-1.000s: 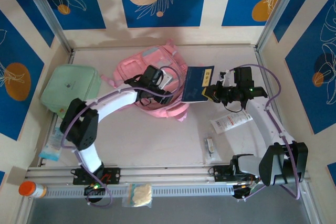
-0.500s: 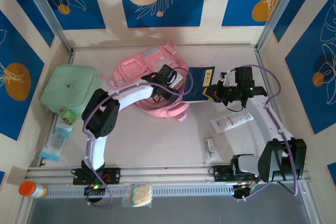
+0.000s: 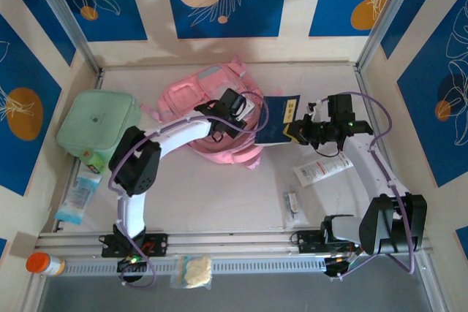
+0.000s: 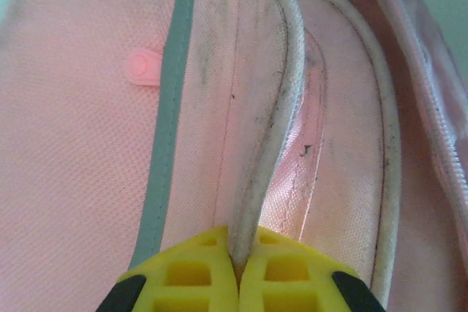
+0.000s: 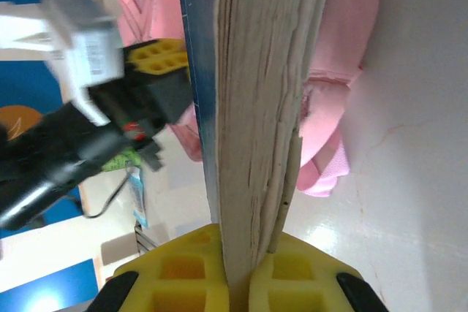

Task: Pack the student bag

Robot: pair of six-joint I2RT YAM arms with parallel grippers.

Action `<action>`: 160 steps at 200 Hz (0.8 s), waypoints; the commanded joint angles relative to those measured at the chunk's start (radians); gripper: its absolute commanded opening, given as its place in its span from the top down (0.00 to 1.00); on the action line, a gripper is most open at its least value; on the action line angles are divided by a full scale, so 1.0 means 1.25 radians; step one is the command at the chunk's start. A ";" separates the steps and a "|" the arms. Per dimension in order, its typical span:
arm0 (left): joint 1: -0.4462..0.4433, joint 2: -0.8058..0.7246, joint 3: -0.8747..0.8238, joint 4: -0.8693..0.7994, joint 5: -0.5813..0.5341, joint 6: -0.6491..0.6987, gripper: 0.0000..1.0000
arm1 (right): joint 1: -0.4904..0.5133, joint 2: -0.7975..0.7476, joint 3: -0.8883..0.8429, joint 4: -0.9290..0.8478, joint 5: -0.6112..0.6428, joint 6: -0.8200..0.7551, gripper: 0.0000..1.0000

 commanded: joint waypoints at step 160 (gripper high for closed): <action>0.005 -0.352 -0.001 -0.088 -0.011 -0.203 1.00 | 0.223 0.338 0.043 0.383 -0.201 0.075 1.00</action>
